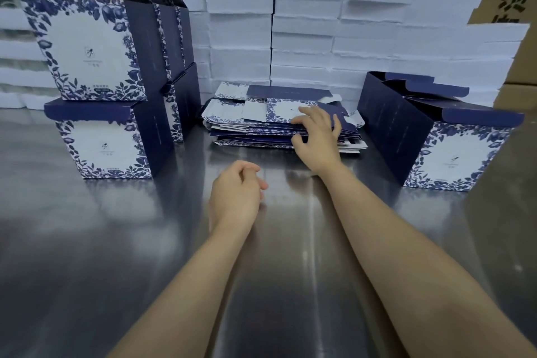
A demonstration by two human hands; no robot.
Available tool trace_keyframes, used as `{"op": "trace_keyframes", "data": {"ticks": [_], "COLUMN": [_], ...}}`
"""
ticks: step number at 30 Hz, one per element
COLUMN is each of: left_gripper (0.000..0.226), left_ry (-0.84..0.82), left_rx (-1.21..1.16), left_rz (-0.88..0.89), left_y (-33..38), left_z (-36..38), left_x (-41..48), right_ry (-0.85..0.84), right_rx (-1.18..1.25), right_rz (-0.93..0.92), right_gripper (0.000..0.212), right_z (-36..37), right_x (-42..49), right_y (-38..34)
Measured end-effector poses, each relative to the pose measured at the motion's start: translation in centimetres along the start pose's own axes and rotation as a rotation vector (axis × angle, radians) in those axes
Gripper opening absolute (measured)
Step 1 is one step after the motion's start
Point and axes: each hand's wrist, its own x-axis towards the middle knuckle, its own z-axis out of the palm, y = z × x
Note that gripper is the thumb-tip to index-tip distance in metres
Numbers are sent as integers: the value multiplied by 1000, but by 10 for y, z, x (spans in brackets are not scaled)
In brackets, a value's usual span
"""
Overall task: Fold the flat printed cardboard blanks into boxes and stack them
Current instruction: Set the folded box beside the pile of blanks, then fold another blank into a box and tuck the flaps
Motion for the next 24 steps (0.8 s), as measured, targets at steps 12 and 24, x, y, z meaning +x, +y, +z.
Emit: {"op": "trace_keyframes", "data": {"ticks": [12, 24], "left_gripper": [25, 27], "left_ry": [-5, -1], "left_rx": [37, -95], "left_rz": [20, 39], "left_y": [-2, -2], "left_z": [1, 1], "left_x": [0, 10], "right_ry": [-41, 427], "right_rx": [-58, -11], "right_rz": [16, -81], "right_gripper": [38, 50], "right_z": [1, -64], "right_x": [1, 15], "right_y": [1, -63]}}
